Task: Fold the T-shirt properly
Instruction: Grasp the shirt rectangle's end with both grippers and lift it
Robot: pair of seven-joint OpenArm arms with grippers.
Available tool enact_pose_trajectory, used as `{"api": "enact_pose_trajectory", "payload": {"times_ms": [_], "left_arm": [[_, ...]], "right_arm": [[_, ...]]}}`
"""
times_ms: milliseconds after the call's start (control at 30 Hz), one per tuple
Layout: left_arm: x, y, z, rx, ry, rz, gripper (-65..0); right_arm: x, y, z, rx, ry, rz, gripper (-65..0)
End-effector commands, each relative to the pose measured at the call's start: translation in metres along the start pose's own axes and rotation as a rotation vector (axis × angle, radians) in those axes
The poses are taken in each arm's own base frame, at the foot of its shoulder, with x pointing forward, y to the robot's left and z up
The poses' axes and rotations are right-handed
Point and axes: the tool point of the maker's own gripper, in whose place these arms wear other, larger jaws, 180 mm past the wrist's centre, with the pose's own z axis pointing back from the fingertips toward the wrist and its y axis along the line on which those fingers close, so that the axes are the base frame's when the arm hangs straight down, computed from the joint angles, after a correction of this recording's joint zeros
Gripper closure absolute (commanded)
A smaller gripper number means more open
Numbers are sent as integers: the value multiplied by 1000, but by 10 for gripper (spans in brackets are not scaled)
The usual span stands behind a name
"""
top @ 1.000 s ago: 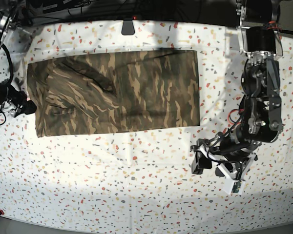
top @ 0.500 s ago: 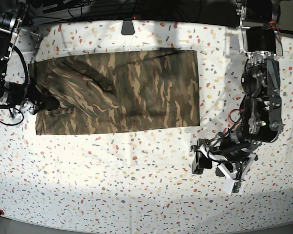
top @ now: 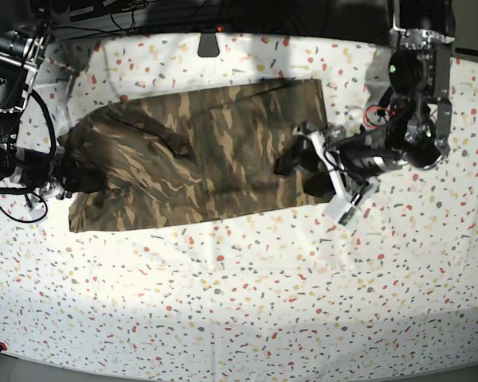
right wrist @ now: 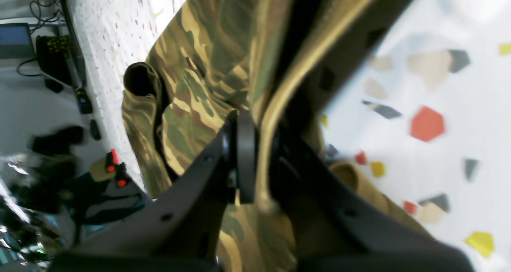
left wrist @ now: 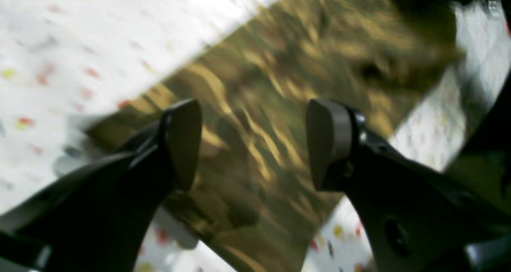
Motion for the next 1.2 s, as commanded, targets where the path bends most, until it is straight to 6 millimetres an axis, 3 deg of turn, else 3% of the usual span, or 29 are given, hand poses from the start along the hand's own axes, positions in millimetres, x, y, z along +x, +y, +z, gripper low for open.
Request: {"api": "enact_pose_trajectory", "payload": {"times_ms": [0,200,333,467,800,967,1167], "left_arm": [[1,3,3,24,-18,-21,-401],[-48,19,7,162,85,-43,-401],[-43,22,7,190,41,-13,-401],[-43,20,2,202,54,-39,-401],[-65,13,-22,305,153,-139,-401],[-60,6,-33,289,141,-165,-401],[-53,14,-38,296,142,-176,-401]], "right_arm": [[23,10,11,24,-55,32,0],[26,28,12,125,-73,13,0],[31,35,14,165,-99,6,0],[37,57,7,277,-151,-19,0],[21,117,-47,473,-143,-48,0],[20,150,-61,538,-137,0,0],[-5,193,-88,592,-17,98,0]]}}
